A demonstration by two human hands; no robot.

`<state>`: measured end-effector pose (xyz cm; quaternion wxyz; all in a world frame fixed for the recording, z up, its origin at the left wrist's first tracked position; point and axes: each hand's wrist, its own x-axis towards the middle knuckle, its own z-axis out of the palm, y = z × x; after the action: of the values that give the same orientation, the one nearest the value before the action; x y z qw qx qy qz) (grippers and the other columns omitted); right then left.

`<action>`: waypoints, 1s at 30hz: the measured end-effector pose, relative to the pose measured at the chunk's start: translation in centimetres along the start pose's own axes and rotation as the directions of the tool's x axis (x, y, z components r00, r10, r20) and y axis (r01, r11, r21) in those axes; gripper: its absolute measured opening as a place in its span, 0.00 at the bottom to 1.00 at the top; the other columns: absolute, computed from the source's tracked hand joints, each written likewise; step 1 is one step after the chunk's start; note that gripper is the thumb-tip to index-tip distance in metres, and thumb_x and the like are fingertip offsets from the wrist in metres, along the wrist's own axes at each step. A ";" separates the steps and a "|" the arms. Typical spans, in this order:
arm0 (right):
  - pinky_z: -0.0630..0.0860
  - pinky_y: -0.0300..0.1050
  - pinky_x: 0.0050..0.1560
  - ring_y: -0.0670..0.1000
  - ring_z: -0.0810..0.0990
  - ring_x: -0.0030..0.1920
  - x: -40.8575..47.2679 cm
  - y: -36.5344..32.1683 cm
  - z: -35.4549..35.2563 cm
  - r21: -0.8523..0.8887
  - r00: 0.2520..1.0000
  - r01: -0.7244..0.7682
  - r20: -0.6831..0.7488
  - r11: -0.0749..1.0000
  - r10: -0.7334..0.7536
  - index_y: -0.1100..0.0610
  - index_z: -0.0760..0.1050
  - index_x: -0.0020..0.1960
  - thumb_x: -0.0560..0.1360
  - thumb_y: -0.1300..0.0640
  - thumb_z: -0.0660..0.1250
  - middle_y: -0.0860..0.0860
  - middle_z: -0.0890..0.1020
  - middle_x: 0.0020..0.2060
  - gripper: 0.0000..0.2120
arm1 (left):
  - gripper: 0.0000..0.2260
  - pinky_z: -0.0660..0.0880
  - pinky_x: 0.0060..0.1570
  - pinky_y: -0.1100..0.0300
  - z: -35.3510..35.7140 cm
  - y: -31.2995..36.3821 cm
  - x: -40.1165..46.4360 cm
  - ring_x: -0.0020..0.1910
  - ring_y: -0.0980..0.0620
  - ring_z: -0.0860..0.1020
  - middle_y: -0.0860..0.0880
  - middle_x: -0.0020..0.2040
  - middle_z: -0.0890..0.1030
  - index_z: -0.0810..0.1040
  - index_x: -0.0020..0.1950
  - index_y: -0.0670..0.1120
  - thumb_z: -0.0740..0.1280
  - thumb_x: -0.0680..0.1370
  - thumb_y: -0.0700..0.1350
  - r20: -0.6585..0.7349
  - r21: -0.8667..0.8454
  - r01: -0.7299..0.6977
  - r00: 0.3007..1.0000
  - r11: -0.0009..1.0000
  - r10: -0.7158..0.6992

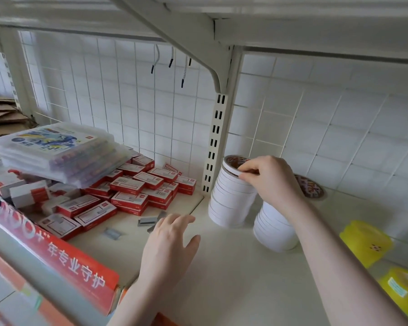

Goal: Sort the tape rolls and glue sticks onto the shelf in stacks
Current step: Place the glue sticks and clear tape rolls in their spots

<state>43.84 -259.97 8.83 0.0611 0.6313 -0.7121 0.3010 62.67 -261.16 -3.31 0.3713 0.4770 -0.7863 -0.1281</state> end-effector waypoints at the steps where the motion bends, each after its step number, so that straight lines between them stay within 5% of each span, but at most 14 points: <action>1: 0.71 0.43 0.47 0.52 0.78 0.47 0.0 0.0 0.0 0.000 1.000 -0.002 0.004 1.000 0.002 0.53 0.83 0.48 0.74 0.58 0.68 0.50 0.83 0.44 0.06 | 0.16 0.63 0.51 0.68 0.0 0.0 0.0 0.60 0.57 0.70 0.57 0.59 0.74 0.73 0.63 0.53 0.66 0.75 0.52 0.006 0.000 0.000 1.000 1.000 0.000; 18: 0.69 0.41 0.45 0.49 0.77 0.46 -0.2 0.0 -0.7 0.017 0.996 0.000 0.087 1.000 -0.001 0.52 0.83 0.47 0.74 0.59 0.68 0.47 0.83 0.43 0.07 | 0.18 0.60 0.50 0.72 -0.1 -0.1 0.1 0.62 0.60 0.68 0.60 0.61 0.72 0.71 0.65 0.56 0.66 0.76 0.52 0.043 0.014 -0.010 0.999 1.000 0.009; 30: 0.70 0.48 0.49 0.54 0.76 0.46 -0.4 0.4 -0.2 -0.113 0.993 0.115 0.043 0.987 -0.111 0.60 0.80 0.46 0.74 0.60 0.66 0.54 0.80 0.41 0.06 | 0.18 0.62 0.53 0.70 -0.3 0.0 0.0 0.63 0.59 0.68 0.60 0.63 0.71 0.70 0.66 0.55 0.65 0.76 0.52 0.062 0.001 -0.021 0.998 1.000 0.021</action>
<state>43.44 -259.56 8.67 0.1015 0.6716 -0.6923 0.2438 62.86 -261.12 -3.14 0.3476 0.4648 -0.8025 -0.1386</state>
